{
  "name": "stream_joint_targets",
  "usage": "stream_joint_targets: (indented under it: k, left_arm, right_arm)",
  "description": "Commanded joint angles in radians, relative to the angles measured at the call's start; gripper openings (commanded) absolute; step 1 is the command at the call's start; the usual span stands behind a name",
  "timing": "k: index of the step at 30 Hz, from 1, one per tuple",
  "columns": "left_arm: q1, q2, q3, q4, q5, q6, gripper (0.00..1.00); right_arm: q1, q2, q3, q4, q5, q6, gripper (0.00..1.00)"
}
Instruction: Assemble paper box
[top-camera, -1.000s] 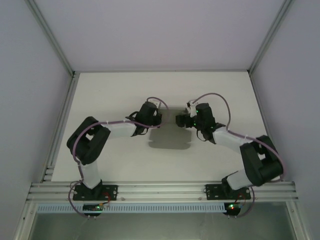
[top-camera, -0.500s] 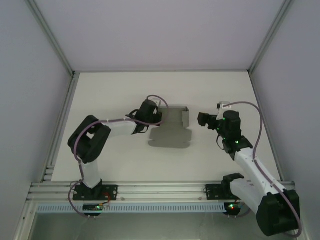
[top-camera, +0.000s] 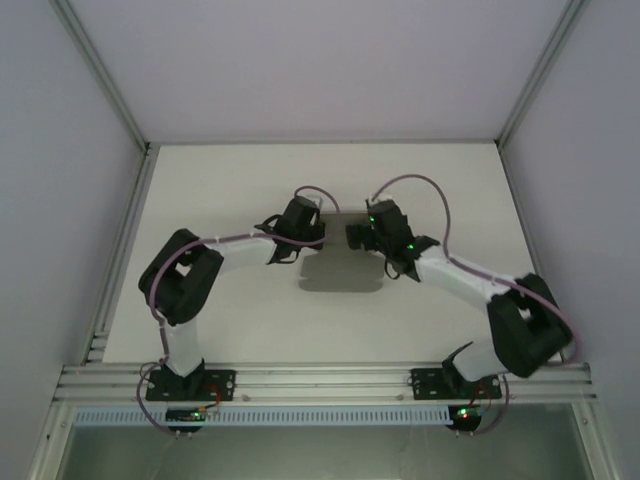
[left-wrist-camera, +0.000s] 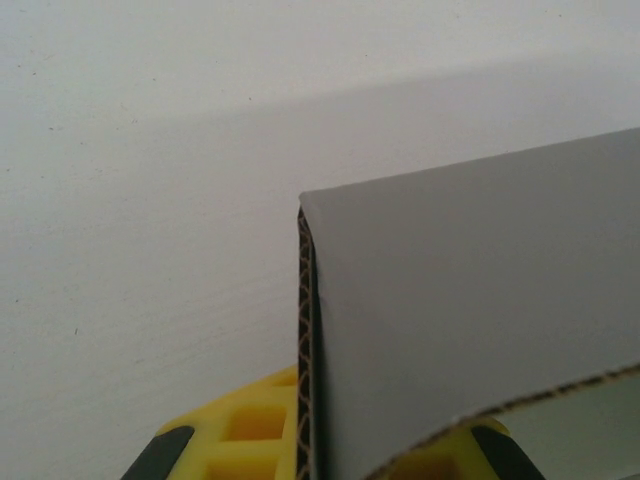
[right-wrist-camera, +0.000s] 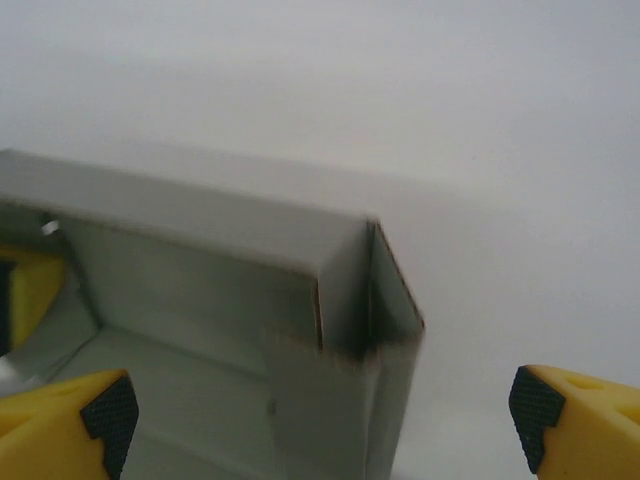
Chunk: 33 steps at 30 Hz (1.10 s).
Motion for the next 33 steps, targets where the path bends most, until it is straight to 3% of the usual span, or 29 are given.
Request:
stream_joint_targets:
  k: [1, 7, 11, 14, 17, 19, 21, 23, 25, 30, 33]
  left_arm:
    - [-0.005, 0.017, 0.006, -0.089, -0.041, -0.01, 0.0]
    - [-0.004, 0.01, 0.006, -0.1, -0.071, -0.007, 0.0]
    - [-0.004, 0.012, 0.009, -0.105, -0.074, -0.001, 0.0]
    - [-0.002, 0.015, 0.012, -0.111, -0.075, 0.008, 0.0]
    - [-0.002, 0.014, 0.013, -0.111, -0.075, 0.013, 0.0]
    - [-0.001, 0.017, 0.016, -0.113, -0.07, 0.017, 0.0]
    - [-0.002, 0.019, 0.024, -0.124, -0.068, 0.017, 0.0]
    - [-0.002, 0.023, 0.031, -0.132, -0.07, 0.015, 0.0]
    - [-0.002, 0.026, 0.032, -0.132, -0.065, 0.017, 0.0]
    - [-0.002, 0.027, 0.034, -0.133, -0.056, 0.014, 0.0]
    - [-0.004, 0.024, 0.035, -0.134, -0.056, 0.016, 0.0]
  right_arm:
    - [0.017, 0.078, 0.109, -0.194, 0.203, 0.037, 0.96]
    - [-0.013, 0.023, 0.059, -0.271, 0.216, 0.071, 0.79]
    - [-0.071, -0.078, -0.023, -0.276, 0.159, 0.095, 0.45]
    - [-0.128, -0.169, -0.107, -0.194, -0.009, 0.065, 0.21]
    - [-0.207, -0.239, -0.186, -0.079, -0.211, 0.046, 0.07]
    - [-0.261, -0.265, -0.22, -0.022, -0.324, 0.045, 0.11]
    - [-0.282, -0.272, -0.23, 0.004, -0.413, 0.022, 0.27]
    - [-0.266, -0.278, -0.23, 0.033, -0.45, -0.043, 0.5]
    - [-0.234, -0.267, -0.225, 0.037, -0.423, -0.065, 0.6]
    - [-0.206, -0.176, -0.174, 0.033, -0.33, -0.064, 0.59]
    - [-0.196, -0.1, -0.131, 0.029, -0.271, -0.047, 0.49]
